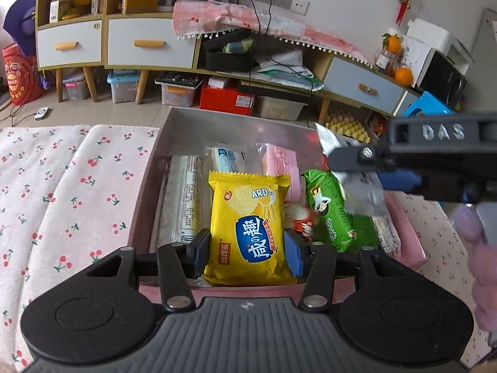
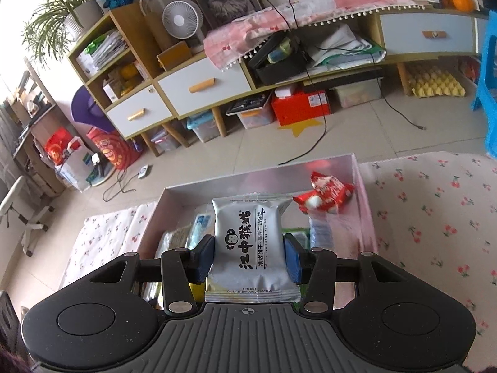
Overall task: Organize snacks
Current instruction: 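Carry the yellow bag and white pack into the pink box and release both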
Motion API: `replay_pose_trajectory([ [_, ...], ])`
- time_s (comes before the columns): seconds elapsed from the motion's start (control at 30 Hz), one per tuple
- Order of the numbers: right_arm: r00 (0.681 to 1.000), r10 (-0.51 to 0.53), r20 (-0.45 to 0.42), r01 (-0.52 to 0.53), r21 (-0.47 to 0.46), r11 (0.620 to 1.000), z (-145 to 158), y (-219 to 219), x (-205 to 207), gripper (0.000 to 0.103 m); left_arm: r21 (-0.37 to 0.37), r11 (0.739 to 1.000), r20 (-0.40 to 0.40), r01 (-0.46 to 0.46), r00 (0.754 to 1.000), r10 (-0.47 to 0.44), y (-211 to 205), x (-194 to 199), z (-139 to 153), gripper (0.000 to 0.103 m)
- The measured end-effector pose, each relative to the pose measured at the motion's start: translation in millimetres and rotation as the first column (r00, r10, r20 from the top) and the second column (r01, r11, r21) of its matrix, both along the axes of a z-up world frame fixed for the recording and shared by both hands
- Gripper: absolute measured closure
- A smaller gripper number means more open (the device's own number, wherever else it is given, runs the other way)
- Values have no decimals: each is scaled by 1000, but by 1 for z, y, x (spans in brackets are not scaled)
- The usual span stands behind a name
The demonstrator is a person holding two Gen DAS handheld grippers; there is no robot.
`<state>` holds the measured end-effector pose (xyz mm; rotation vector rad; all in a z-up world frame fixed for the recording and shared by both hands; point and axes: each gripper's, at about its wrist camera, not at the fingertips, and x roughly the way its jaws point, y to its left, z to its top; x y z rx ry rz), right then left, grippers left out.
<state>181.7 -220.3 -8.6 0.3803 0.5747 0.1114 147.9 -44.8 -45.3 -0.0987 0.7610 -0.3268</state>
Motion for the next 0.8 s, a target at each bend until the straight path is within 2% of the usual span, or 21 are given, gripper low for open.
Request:
replay_pose_trajectory([
  [0.23,1000,-4,-1,4,-19,1000,-2,7,16,56,23,999,9,25,1000,-25,-3,-4,0,56],
  [0.37,1000,-18,-9,18,2,1000,-2,4,18,53,22,1000,16,22,1000,-23,-3,-2,2,51],
  [0.4,1000,-23,-17,23,16,1000,-1,2,18,50,16,1000,17,21,1000,-22,-2,-2,4,45],
  [0.43,999,-27,-20,27,29,999,1,0,17,42,10,1000,15,21,1000,-21,-1,-1,5,42],
  [0.47,999,-32,-19,33,35,999,2,-3,17,35,2,1000,14,22,1000,-22,-1,-1,5,41],
  [0.53,999,-43,-3,43,36,998,5,-7,12,29,-1,1000,14,20,1000,-20,-1,-3,5,36],
  [0.67,999,-49,-9,50,26,998,6,-11,2,26,14,999,17,32,999,-32,-6,-5,7,28],
  [0.73,999,-46,-22,47,18,999,7,-13,-3,25,19,999,20,29,999,-30,-8,-7,10,21],
  [0.8,999,-42,-23,42,6,999,9,-14,-11,18,23,999,23,26,999,-26,-8,-9,12,20],
])
